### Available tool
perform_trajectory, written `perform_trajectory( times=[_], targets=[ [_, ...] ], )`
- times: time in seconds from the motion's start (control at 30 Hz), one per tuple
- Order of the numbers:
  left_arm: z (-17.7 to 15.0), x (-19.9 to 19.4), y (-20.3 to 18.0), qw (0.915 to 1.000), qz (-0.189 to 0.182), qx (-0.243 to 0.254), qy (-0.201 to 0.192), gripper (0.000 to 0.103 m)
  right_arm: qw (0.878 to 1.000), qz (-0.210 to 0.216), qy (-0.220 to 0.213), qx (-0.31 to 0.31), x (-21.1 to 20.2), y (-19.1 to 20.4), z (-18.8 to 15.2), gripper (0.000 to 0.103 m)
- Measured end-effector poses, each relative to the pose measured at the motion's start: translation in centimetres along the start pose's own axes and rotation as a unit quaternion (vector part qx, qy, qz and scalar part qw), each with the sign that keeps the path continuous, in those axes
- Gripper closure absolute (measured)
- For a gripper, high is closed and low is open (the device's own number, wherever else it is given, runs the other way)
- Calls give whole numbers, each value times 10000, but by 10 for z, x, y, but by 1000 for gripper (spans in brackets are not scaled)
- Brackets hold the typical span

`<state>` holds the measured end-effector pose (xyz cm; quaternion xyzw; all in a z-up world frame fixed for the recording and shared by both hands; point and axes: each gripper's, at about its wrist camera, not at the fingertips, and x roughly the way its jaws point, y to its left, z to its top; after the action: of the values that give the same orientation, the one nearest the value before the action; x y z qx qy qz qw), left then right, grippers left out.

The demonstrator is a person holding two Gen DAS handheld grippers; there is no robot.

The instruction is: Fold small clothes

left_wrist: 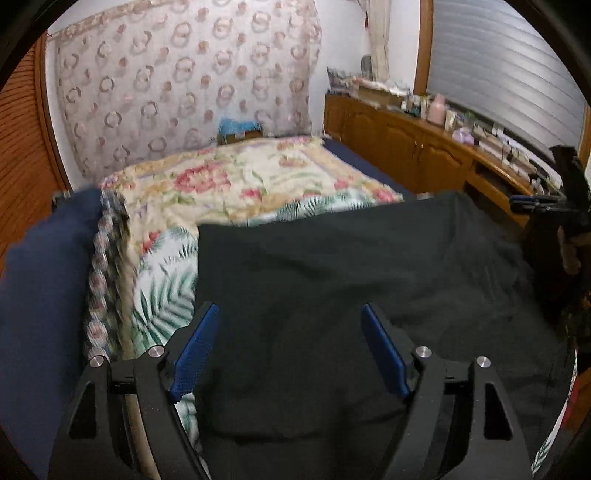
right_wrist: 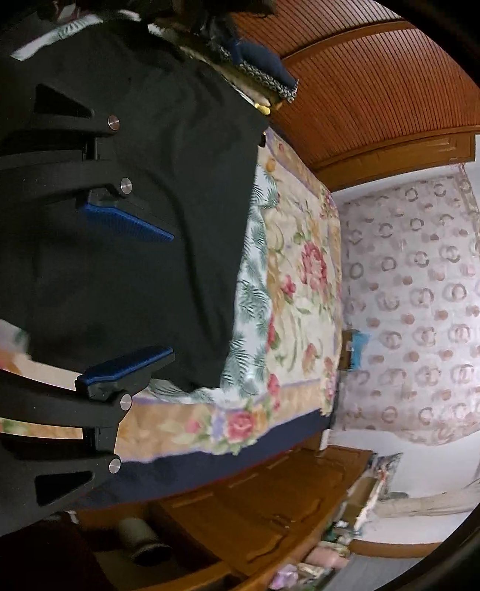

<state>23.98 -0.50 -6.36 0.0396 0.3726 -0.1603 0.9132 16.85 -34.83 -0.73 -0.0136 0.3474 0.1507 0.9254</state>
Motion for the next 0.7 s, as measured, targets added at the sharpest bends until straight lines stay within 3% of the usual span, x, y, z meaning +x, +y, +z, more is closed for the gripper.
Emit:
perform_trajectory(
  times=[0.37,0.53,0.7],
  targets=[
    [-32,-2,0,9993,-36,-256,281,24,9963,-150,577,615,-22,-22,-66,43],
    [-34,-3,-3,9992,70,-215,319,24,9936,-6,730,856,-21,-37,-72,43],
    [-43,-4,-3,9987,131,-252,417,24,9949,16,551,849,-12,-36,-64,43]
  ],
)
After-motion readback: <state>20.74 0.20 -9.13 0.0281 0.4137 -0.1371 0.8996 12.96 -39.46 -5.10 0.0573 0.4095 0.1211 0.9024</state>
